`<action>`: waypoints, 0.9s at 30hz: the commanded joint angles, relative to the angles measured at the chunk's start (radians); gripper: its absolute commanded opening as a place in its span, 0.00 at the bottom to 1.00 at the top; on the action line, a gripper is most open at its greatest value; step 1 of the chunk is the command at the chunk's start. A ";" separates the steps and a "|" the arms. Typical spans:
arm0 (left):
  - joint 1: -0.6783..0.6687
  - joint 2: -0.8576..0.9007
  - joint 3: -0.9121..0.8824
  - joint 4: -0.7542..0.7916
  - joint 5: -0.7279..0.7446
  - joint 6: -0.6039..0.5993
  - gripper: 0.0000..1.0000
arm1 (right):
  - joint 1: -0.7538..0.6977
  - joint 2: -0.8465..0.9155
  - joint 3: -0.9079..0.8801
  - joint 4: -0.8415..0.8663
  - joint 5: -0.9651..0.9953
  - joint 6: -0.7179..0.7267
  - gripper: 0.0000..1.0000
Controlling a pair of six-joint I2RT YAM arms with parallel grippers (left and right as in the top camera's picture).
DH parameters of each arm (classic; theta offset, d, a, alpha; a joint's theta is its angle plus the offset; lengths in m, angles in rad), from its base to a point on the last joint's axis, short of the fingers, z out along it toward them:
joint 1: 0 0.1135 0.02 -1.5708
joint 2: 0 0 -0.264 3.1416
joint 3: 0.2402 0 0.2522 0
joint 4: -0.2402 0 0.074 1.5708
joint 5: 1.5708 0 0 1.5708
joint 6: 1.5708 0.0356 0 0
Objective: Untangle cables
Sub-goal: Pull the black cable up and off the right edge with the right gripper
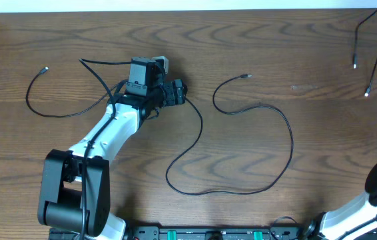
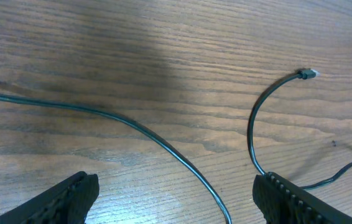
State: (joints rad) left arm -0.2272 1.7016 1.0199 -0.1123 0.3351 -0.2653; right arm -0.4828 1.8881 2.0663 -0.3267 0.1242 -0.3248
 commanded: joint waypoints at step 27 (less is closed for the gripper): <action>0.000 -0.023 0.014 -0.003 0.005 0.001 0.85 | -0.285 0.121 0.000 -0.103 -0.284 0.108 0.99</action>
State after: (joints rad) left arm -0.2272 1.7016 1.0199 -0.1127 0.3351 -0.2657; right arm -0.8036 2.0220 2.0651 -0.4141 -0.0952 -0.2268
